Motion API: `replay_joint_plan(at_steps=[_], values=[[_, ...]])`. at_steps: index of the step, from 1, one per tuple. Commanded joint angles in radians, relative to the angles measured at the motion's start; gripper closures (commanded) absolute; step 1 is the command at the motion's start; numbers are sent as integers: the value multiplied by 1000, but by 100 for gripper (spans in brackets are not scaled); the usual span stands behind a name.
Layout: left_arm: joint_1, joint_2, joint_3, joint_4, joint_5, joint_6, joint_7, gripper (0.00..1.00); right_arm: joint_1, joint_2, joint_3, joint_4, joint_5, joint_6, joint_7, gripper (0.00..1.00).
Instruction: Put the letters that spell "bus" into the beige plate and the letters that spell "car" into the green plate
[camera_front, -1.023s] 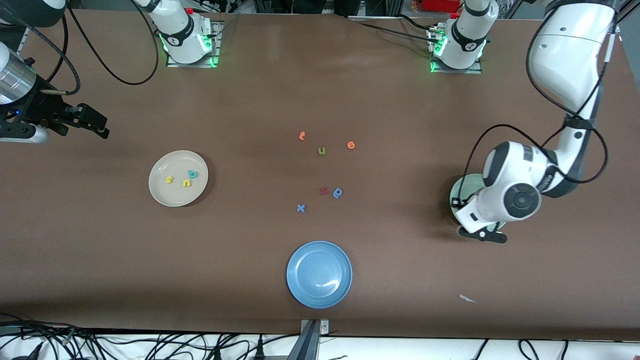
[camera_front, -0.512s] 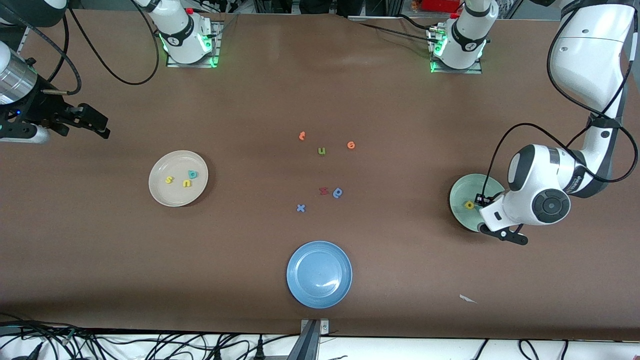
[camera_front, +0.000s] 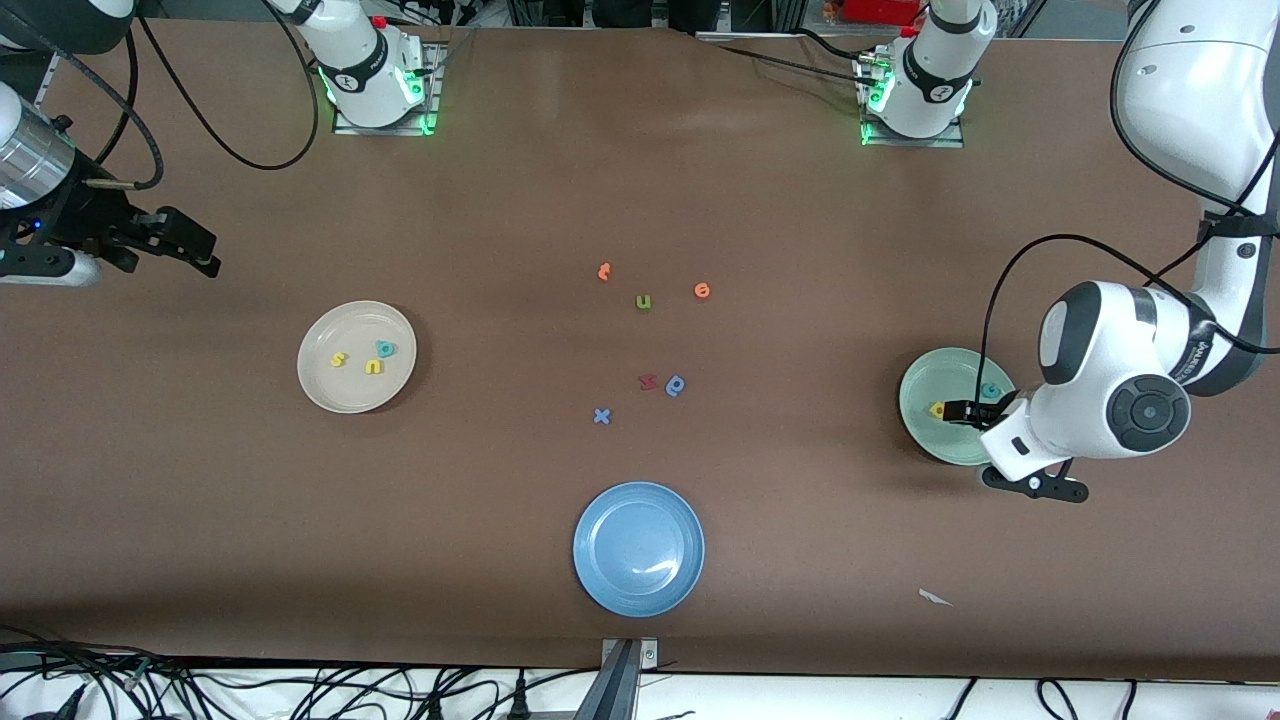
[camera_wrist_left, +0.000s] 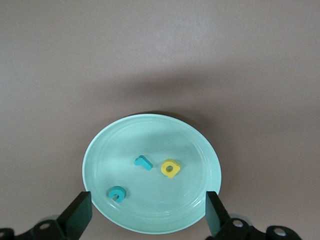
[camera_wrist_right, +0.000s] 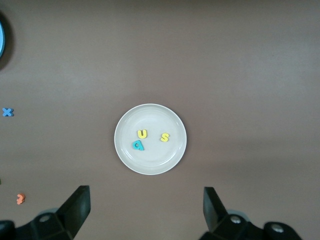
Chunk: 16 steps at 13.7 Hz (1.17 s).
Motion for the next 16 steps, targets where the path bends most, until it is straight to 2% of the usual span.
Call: replay_joint_plan(at_steps=[1, 2, 4, 7, 9, 12, 16], values=[[14, -77, 4, -11, -29, -42, -10, 0, -5, -3, 5, -1, 5, 1, -23, 0], [17, -128, 18, -35, -84, -44, 1, 0, -5, -3, 5, 1, 5, -1, -26, 0], [-3, -256, 96, -117, -183, -41, 37, 0, -7, -5, 0, 1, 8, -16, -29, 0], [-102, -428, 215, -221, -190, -56, 99, 0, -7, -3, 1, 2, 4, -16, -29, 0], [-155, -501, 276, -224, -195, -123, 102, 0, -7, -3, 1, 2, 4, -16, -29, 0], [-155, -602, 277, -244, -193, -130, 116, 0, -7, -3, 5, 2, 4, -16, -26, 0], [-158, -650, 277, -280, -193, -127, 122, 0, -7, -5, 5, 2, 2, -16, -26, 0]])
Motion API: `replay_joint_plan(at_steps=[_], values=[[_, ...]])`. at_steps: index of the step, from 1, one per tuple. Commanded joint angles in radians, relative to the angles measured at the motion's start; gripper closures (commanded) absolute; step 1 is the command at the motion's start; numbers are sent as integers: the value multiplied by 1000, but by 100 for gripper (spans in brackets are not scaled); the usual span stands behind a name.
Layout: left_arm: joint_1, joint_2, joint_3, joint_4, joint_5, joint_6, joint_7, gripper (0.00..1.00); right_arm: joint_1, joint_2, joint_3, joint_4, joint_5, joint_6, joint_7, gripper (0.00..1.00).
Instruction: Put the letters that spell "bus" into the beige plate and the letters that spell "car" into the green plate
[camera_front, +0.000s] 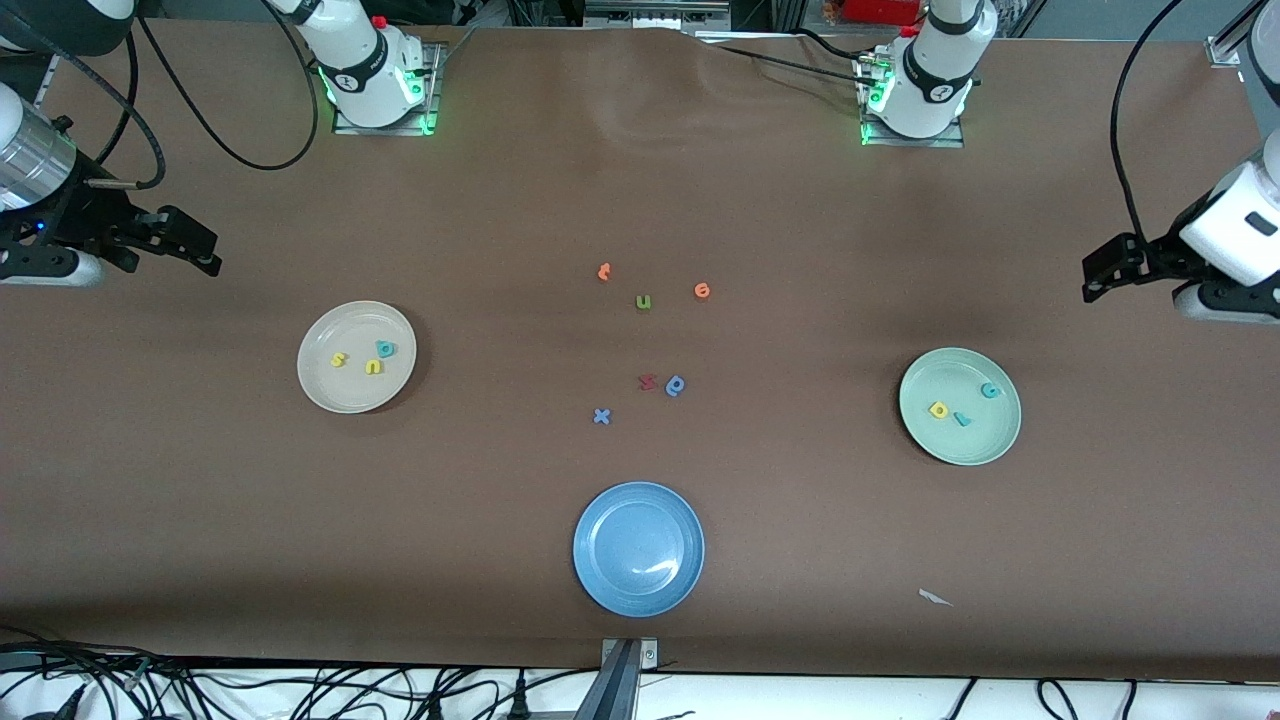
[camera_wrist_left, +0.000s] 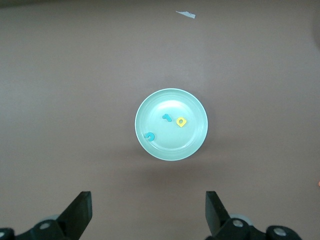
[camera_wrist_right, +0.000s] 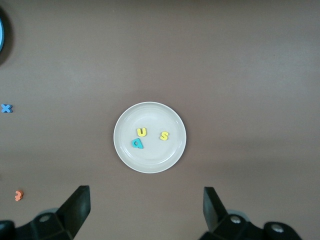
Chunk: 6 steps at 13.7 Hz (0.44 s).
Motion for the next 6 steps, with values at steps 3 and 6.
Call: replay_joint_plan(at_steps=[3, 6], values=[[-24, -12, 18, -34, -28, 6, 33, 0, -5, -6, 5, 3, 4, -12, -14, 0], [-19, -9, 16, -34, -30, 6, 33, 0, -5, -5, 5, 3, 5, -12, -14, 0]])
